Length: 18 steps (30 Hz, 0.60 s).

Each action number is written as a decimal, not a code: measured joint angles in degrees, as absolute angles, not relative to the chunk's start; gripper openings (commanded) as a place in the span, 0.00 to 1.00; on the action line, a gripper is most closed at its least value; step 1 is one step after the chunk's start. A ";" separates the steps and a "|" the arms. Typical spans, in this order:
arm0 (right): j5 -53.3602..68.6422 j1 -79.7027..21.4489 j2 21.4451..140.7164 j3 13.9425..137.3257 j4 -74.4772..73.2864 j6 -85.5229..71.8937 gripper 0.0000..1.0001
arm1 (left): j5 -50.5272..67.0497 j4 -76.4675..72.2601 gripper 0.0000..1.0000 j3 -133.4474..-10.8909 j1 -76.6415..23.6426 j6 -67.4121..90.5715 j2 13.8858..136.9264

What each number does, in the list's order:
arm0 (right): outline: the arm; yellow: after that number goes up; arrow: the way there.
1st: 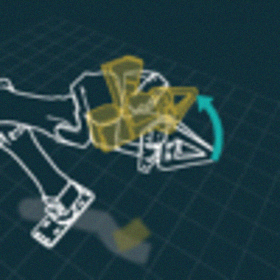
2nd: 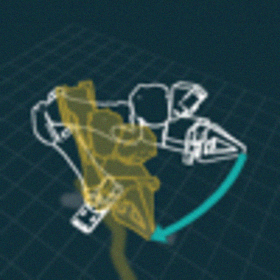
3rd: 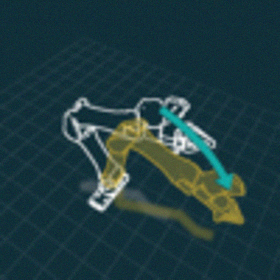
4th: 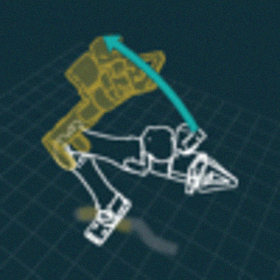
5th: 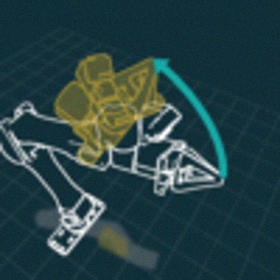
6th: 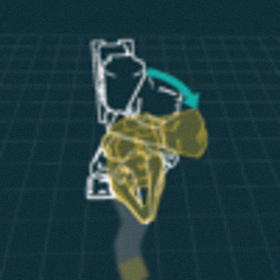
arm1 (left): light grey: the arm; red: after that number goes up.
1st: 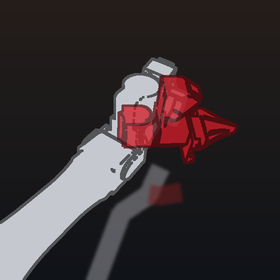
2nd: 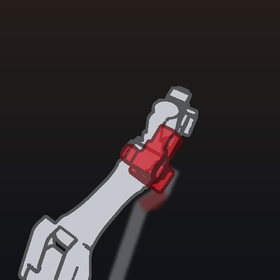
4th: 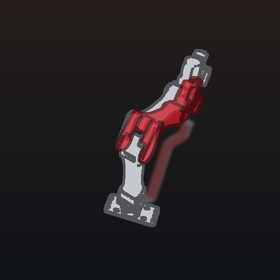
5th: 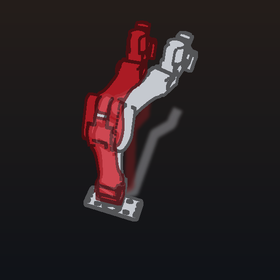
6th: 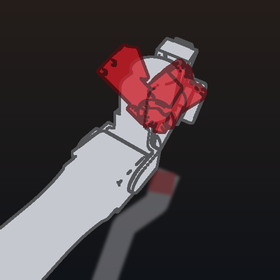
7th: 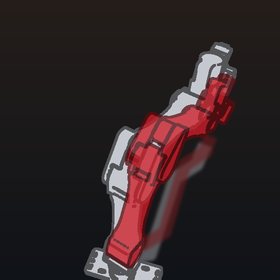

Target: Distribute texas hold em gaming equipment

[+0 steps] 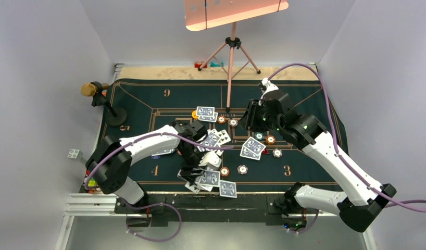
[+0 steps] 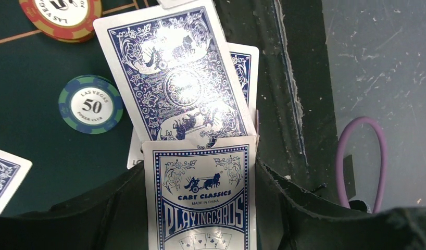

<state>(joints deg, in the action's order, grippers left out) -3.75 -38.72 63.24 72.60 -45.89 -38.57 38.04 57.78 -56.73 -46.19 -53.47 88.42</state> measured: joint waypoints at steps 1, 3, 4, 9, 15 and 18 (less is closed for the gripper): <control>-3.40 -38.48 63.20 72.53 -45.50 -38.57 0.40 | 38.04 57.39 0.22 -56.90 -46.22 -53.15 88.77; -2.94 -38.15 62.98 72.10 -44.95 -38.57 0.40 | 37.82 56.47 0.52 -57.12 -46.22 -52.64 89.03; -2.70 -38.00 62.83 71.79 -44.91 -38.57 0.40 | 37.60 55.94 0.85 -57.23 -46.22 -52.36 89.03; -1.56 -37.28 62.46 70.96 -44.71 -38.57 0.40 | 36.67 53.19 1.00 -57.30 -46.28 -50.37 88.79; -0.89 -37.04 62.26 70.74 -44.56 -38.59 0.41 | 36.91 51.83 1.00 -54.81 -46.28 -48.99 82.50; -0.47 -37.04 62.00 70.74 -44.53 -38.61 0.43 | 37.28 53.15 1.00 -54.81 -46.28 -48.73 78.11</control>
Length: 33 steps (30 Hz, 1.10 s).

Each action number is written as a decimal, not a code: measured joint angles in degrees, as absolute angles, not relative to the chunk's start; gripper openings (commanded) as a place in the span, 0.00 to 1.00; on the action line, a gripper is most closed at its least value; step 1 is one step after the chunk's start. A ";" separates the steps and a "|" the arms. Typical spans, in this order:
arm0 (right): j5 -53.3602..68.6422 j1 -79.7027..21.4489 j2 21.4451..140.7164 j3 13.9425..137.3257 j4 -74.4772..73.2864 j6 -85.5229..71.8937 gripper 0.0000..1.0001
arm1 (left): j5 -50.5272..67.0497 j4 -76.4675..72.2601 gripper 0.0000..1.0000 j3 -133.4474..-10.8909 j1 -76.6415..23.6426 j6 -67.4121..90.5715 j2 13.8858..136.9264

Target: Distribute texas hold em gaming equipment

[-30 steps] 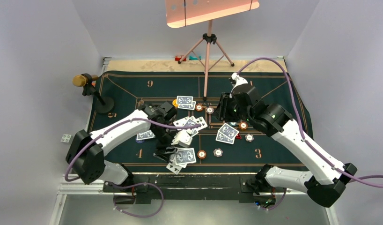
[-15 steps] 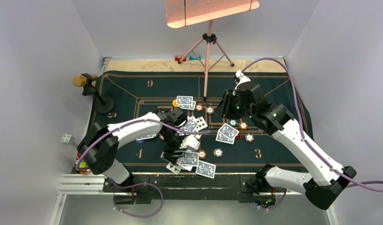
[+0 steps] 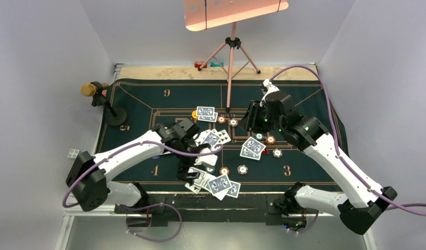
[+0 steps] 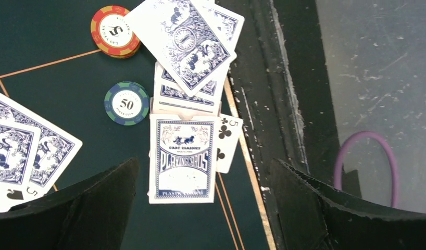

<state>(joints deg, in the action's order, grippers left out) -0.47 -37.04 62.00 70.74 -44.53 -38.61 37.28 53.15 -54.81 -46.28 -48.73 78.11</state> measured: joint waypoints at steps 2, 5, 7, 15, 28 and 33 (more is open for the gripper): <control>-0.45 -37.04 61.89 70.74 -44.53 -38.63 0.53 | 37.39 55.35 1.00 -55.48 -46.26 -48.49 75.72; -0.43 -36.99 61.63 70.37 -44.25 -38.98 0.70 | 37.08 59.11 1.00 -58.43 -46.15 -47.35 73.12; -0.43 -36.99 61.28 69.36 -43.97 -39.13 0.79 | 36.86 61.58 1.00 -61.82 -45.65 -45.89 71.50; -0.43 -36.99 61.10 67.55 -43.77 -38.72 0.87 | 34.33 71.81 1.00 -77.58 -38.72 -38.39 68.31; -8.78 -36.60 61.63 64.75 -38.63 -32.95 0.94 | 19.86 67.40 1.00 -70.67 -19.68 -27.14 50.68; -13.43 -31.24 57.34 58.57 -34.20 -31.51 0.94 | 21.50 65.30 1.00 -70.96 -7.73 -24.34 55.33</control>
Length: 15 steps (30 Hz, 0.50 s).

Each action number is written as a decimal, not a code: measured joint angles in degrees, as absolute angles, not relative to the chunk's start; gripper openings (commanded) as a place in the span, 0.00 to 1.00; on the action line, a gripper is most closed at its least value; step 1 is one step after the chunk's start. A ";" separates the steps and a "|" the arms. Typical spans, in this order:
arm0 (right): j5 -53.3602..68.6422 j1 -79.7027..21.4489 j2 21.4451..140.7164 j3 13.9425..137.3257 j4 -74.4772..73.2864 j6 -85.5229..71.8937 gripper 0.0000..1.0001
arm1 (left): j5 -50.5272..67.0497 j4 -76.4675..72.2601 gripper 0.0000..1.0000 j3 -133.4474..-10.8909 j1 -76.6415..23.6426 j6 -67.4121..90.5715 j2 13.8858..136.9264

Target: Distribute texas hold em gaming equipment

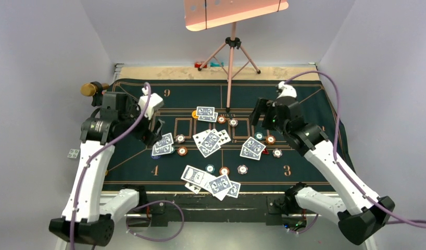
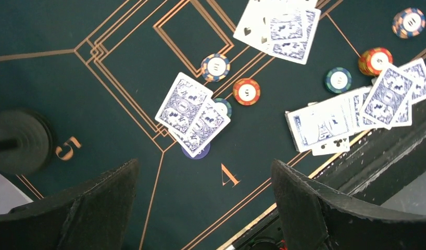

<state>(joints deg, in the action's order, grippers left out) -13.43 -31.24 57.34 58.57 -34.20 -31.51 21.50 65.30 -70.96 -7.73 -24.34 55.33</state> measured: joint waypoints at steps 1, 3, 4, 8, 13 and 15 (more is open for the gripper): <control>-13.63 -29.52 57.21 58.57 -33.93 -31.38 0.94 | 21.98 64.84 1.00 -71.00 -5.87 -23.77 56.73; -12.58 -24.67 57.17 58.57 -32.34 -31.05 0.95 | 22.76 64.10 1.00 -71.00 -3.03 -22.79 58.76; -11.92 -22.31 57.23 58.43 -31.57 -30.94 0.95 | 23.27 63.66 1.00 -71.00 -1.61 -22.11 59.57; -8.51 -10.85 57.30 55.20 -27.11 -30.72 0.96 | 24.01 61.30 0.99 -70.65 2.59 -19.84 61.36; -9.61 -0.54 59.02 49.06 -21.63 -31.31 0.96 | 22.87 56.82 1.00 -67.77 3.99 -16.73 62.41; -12.14 1.17 61.84 48.71 -20.08 -31.22 0.95 | 21.85 55.86 1.00 -67.57 4.12 -15.51 63.61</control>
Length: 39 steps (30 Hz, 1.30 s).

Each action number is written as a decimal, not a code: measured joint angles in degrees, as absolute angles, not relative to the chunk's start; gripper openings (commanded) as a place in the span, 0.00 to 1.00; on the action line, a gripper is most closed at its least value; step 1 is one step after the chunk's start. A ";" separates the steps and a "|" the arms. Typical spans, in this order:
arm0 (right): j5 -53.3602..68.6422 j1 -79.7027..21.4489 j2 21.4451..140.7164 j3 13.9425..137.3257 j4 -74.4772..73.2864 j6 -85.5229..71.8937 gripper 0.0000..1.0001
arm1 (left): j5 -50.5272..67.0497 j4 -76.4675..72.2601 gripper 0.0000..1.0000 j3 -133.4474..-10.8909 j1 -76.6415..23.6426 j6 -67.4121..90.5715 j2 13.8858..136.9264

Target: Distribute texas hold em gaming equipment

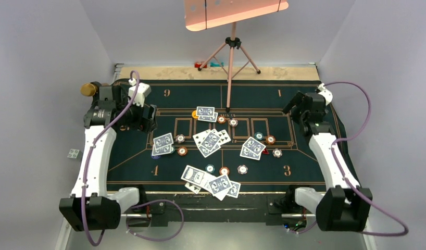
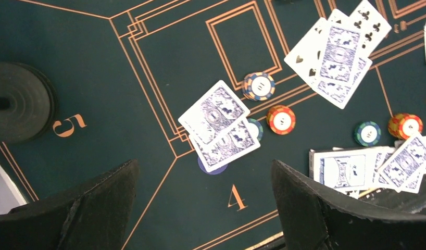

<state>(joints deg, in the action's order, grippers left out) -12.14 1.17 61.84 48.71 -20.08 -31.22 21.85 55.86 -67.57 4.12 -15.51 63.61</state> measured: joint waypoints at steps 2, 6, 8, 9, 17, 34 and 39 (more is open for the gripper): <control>-14.98 1.45 64.97 48.71 -17.67 -30.79 0.95 | 20.51 54.37 1.00 -67.57 4.12 -14.57 65.28; -20.99 1.45 68.34 47.68 -12.03 -29.19 0.94 | 17.10 51.33 1.00 -67.57 4.12 -12.49 68.88; -23.92 1.45 68.03 45.80 -7.90 -27.64 0.94 | 15.81 49.87 1.00 -67.53 4.12 -11.46 69.76; -25.63 1.45 67.64 44.29 -4.91 -26.46 0.94 | 15.46 48.88 1.00 -67.24 4.12 -11.14 69.80; -30.89 1.45 64.93 31.42 14.66 -19.57 0.94 | 14.55 40.05 1.00 -59.79 4.12 -8.75 68.95; -24.03 1.45 72.29 17.89 53.89 -9.80 0.96 | 13.21 3.18 1.00 -38.00 4.12 -4.47 64.40; -21.76 0.82 75.46 16.38 59.05 -7.57 0.97 | 13.50 -13.19 1.00 -29.95 4.12 -3.75 64.49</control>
